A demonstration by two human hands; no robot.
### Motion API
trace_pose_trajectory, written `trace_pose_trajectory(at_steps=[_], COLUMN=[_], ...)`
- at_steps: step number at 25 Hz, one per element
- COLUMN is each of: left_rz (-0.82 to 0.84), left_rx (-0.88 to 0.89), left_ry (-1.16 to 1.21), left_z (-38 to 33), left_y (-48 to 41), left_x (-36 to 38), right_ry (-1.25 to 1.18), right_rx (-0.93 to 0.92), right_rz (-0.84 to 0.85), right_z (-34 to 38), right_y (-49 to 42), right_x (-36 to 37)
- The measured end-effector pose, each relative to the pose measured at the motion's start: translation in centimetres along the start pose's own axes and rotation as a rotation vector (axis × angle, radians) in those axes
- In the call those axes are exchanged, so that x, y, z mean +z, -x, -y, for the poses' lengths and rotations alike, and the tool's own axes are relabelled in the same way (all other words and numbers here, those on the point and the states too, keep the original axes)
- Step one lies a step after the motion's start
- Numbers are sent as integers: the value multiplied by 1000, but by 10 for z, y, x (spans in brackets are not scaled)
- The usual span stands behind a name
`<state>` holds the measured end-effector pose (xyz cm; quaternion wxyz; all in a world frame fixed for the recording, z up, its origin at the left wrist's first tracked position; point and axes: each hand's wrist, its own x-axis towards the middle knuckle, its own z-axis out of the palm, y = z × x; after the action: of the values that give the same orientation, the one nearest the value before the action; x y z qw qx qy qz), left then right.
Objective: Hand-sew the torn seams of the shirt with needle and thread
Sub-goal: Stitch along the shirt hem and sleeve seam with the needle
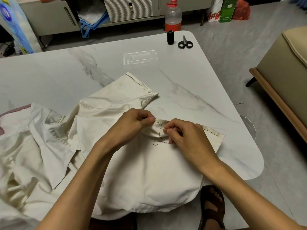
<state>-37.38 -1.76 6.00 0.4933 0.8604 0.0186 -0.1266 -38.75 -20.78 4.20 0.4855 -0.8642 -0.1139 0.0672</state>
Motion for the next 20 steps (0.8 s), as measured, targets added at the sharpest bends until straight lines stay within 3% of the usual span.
trace_pose_trajectory(at_steps=[20], left_rz=[-56], left_rx=[19], left_ry=[-53], left_z=[-4], left_y=[3], left_x=[2], right_ry=[28], right_rx=[27], right_rz=[-3], right_z=[4], right_y=[0], right_x=[0])
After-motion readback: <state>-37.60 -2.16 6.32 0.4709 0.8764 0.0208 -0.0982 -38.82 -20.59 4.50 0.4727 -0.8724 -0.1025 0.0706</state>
